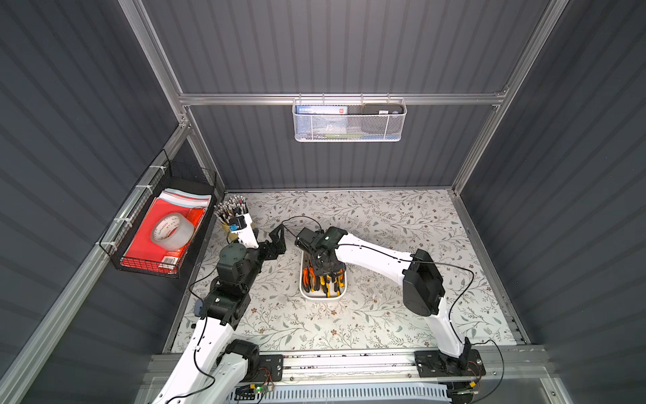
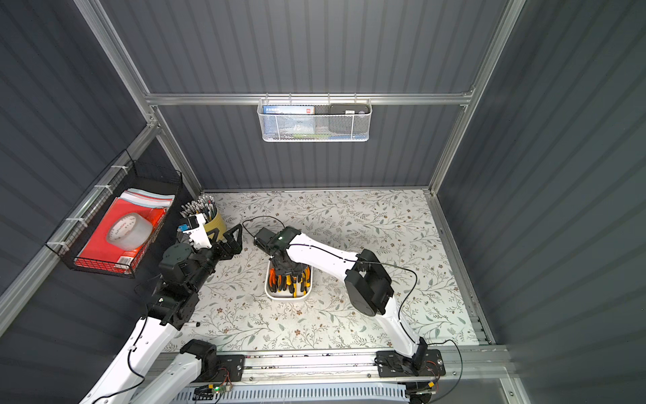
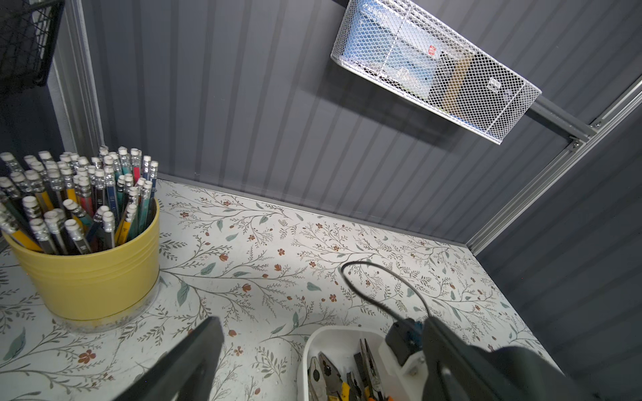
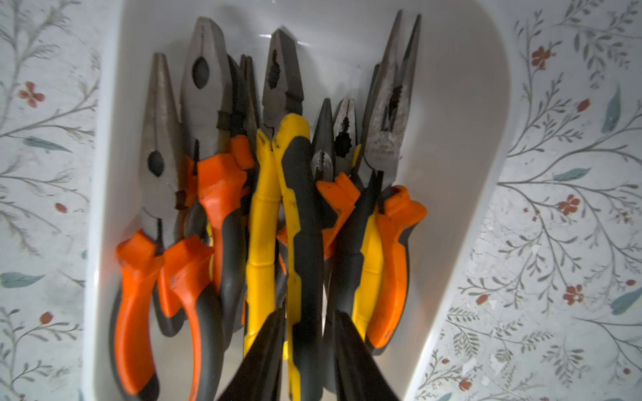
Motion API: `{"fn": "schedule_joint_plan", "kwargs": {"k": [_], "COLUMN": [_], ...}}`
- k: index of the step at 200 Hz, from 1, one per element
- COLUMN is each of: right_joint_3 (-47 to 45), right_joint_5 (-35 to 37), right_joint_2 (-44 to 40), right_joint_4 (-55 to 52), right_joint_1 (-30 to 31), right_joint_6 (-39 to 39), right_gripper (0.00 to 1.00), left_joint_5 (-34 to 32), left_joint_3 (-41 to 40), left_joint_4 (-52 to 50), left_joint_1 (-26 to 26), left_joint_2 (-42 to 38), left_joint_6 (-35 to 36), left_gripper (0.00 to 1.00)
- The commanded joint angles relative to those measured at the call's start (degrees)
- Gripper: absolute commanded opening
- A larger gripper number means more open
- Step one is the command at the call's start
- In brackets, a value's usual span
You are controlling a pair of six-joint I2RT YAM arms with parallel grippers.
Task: Take the pliers out of the storage box
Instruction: Pick up the pliers from the storage box.
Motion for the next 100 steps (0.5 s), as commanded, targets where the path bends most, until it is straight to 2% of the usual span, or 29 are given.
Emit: {"fn": "schedule_joint_plan", "kwargs": {"k": [1,65,100], "right_joint_3": [1.85,2.51,2.43], "right_joint_5": [1.76,2.05,3.02], "right_joint_2": [1.82,3.69,3.52], "right_joint_4": [-3.21,-3.01,-3.24], "right_joint_1": [0.44,0.44,0.42], "right_joint_6": [-0.66,-0.54,0.52], "right_gripper": [0.29,0.24,0.13], "left_joint_5": [-0.62,-0.60,-0.39], "left_joint_3": [-0.51,-0.44,-0.47], "left_joint_4": [0.69,0.68,0.72], "left_joint_1": [-0.03,-0.03,-0.03], "left_joint_2": [-0.83,-0.64,-0.59], "left_joint_6": [-0.42,-0.68,-0.63], "left_gripper": [0.93,0.94,0.95]}}
